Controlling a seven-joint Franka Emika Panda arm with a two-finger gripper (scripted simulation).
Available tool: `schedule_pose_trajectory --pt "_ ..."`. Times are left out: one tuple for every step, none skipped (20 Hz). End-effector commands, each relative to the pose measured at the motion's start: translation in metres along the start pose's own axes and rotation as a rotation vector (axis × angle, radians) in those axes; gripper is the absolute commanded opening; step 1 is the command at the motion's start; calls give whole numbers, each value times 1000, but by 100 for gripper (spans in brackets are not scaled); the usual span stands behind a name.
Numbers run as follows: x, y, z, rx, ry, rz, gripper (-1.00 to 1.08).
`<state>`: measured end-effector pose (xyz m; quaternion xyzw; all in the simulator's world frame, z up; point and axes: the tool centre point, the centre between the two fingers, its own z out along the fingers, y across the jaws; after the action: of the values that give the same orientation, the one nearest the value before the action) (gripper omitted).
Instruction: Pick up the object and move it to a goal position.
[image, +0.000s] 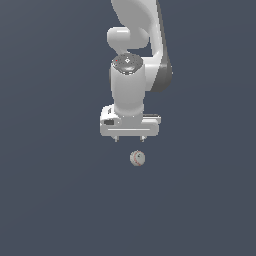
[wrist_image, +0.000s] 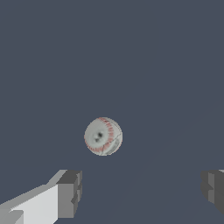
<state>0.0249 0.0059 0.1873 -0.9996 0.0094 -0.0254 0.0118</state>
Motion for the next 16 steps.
schedule_pose_trajectory --pt "0 0 0 0 0 1 100" --pt "0 0 0 0 0 4 100" --pt "0 0 1 0 0 7 100" --pt "0 0 1 0 -1 12 100" --pt "0 -1 2 0 -1 19 100" --pt "0 -1 2 0 -1 26 100" --pt "0 -1 3 0 -2 35 100" --pt "1 -2 4 0 -2 45 100" --pt "1 -2 5 0 -3 56 100" --pt "1 -3 6 0 -4 68 100" --pt "1 -3 8 0 -5 82 100" --pt "1 -4 9 0 -6 97 100" --pt "1 -4 10 0 -7 112 100" --pt "1 -5 12 0 -8 130 100" --pt "1 -6 14 0 -9 148 100" --pt "2 -7 15 0 -10 167 100"
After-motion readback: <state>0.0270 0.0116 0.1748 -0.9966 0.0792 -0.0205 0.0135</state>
